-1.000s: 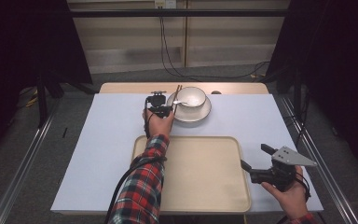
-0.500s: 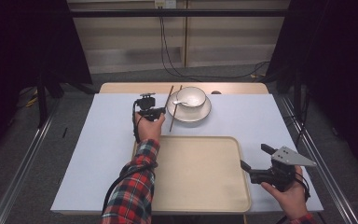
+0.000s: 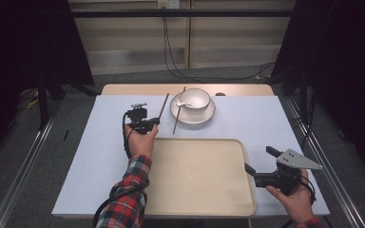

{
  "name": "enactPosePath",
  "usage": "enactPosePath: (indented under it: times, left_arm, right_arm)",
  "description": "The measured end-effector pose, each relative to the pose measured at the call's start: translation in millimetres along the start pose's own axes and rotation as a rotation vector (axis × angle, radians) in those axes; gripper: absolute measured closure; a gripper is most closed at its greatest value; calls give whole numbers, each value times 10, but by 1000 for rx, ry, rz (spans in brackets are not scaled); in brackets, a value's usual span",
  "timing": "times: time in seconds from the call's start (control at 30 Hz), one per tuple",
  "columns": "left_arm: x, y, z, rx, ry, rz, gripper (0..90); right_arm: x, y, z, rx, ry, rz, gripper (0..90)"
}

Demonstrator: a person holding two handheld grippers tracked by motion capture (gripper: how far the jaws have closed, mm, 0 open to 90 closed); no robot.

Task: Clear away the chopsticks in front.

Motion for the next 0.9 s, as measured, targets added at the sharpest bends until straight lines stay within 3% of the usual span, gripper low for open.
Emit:
enactPosePath:
  times: [0.13,0.17,0.57,0.83,0.9]
  left_arm:
    - [-61,88,-27,-1,4,2,858]
    - [-101,155,-44,13,-14,2,858]
    - [-396,463,-193,23,37,18,857]
    - [-543,692,-201,5,89,48,857]
    - [-596,758,-212,3,86,51,857]
  right_arm:
    - [7,-7,-13,6,6,7,8]
    - [7,-10,-15,4,6,7,8]
    - [19,-3,-29,12,3,14,7]
    - [14,0,-37,18,2,13,5]
    - [16,5,-35,15,2,15,5]
Point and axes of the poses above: each handheld gripper's, and its own axes: y roughly backward along the jaws, x roughly out of its top, z roughly to its right, the point moved 7 cm from there along -y, roughly forward along the jaws
